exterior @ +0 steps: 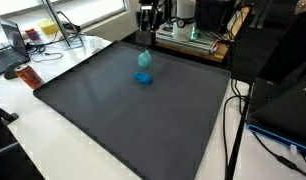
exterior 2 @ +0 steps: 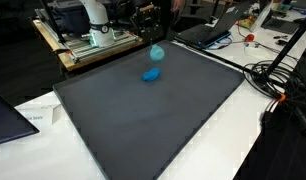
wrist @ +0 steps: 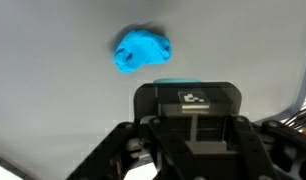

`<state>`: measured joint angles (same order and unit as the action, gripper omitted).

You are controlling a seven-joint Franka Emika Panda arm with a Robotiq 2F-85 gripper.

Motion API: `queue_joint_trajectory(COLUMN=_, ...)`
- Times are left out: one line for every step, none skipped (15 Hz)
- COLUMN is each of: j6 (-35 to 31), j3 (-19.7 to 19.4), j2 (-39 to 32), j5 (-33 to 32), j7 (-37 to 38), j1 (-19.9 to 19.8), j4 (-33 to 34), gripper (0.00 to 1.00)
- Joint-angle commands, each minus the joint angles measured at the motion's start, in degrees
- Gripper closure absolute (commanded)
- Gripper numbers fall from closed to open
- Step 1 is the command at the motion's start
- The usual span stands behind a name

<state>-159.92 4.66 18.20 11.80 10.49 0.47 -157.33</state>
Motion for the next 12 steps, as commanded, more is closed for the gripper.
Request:
queue_joint_trajectory(j6=-1.3, j3=1.2, j2=0.3, j5=-2.3, j7=3.3, j1=-0.5, j4=0.0, gripper=0.78)
queue_joint_trajectory(j6=-1.5, j3=1.4, j2=0.2, j5=-2.6, j7=3.8, j1=-0.7, j4=0.0, gripper=0.78)
queue_joint_trajectory(j6=-1.7, j3=1.7, j2=0.0, j5=-2.9, j7=4.4, j1=-0.9, j4=0.0, gripper=0.78)
queue_joint_trajectory(j6=-1.9, j3=2.1, j2=-0.2, j5=-3.4, j7=5.0, j1=-1.0, j4=0.0, gripper=0.78)
queue_joint_trajectory(j6=-2.0, j3=2.2, j2=-0.3, j5=-3.4, j7=5.3, j1=-1.0, j4=0.0, gripper=0.78)
queue_joint_trajectory(j6=-1.8, j3=2.2, j2=-0.4, j5=-3.5, j7=5.5, j1=-0.9, j4=0.0, gripper=0.78)
queue_joint_trajectory(j6=-1.7, j3=2.3, j2=-0.4, j5=-3.6, j7=5.7, j1=-1.0, j4=0.0, gripper=0.78)
queue_joint_trajectory(j6=-1.6, j3=2.6, j2=-0.4, j5=-4.1, j7=6.1, j1=-1.2, j4=0.0, gripper=0.78)
queue_joint_trajectory(j6=-1.2, j3=2.4, j2=-0.3, j5=-4.3, j7=5.7, j1=-1.1, j4=0.0, gripper=0.78)
queue_joint_trajectory(j6=-0.8, j3=2.3, j2=-0.3, j5=-4.4, j7=5.5, j1=-1.0, j4=0.0, gripper=0.78)
queue_joint_trajectory(j6=-0.8, j3=2.0, j2=-0.3, j5=-4.2, j7=5.0, j1=-0.8, j4=0.0, gripper=0.78)
queue_joint_trajectory(j6=-0.9, j3=2.0, j2=-0.3, j5=-4.7, j7=4.8, j1=-0.9, j4=0.0, gripper=0.78)
